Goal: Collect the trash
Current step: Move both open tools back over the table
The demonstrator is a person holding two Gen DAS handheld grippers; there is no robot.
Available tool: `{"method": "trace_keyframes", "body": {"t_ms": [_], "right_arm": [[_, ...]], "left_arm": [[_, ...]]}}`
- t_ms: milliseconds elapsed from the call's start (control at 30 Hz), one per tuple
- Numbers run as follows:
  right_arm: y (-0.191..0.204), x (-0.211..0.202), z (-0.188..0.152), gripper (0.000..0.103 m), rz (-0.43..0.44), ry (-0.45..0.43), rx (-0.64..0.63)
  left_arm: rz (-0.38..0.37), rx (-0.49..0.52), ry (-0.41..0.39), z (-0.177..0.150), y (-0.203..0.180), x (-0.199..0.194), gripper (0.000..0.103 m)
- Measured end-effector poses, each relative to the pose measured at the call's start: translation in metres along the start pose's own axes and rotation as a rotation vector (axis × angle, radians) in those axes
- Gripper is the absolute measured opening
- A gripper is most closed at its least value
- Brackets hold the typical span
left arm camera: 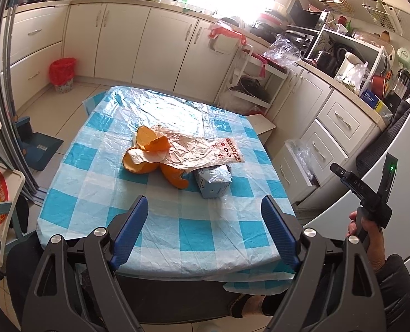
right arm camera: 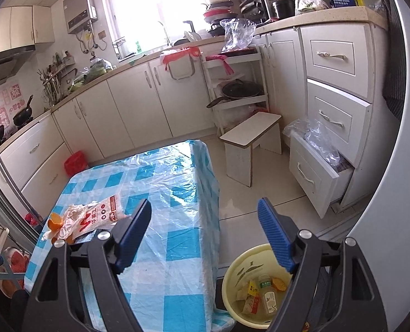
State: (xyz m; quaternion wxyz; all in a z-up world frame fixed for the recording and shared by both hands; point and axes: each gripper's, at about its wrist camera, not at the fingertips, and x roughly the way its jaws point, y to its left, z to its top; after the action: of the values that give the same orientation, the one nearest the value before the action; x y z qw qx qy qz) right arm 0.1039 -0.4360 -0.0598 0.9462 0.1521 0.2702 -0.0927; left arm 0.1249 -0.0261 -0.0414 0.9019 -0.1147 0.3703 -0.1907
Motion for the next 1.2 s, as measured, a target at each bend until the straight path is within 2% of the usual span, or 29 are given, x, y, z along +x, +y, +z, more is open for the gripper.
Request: {"method": "trace_keyframes", "body": {"t_ms": [1200], "right_arm": [[-0.001,0.000,-0.002,0.076,0.004,0.006,-0.010]], "left_arm": [[0.015,-0.050,-0.037,0.005,0.013,-0.011,0.086]]}}
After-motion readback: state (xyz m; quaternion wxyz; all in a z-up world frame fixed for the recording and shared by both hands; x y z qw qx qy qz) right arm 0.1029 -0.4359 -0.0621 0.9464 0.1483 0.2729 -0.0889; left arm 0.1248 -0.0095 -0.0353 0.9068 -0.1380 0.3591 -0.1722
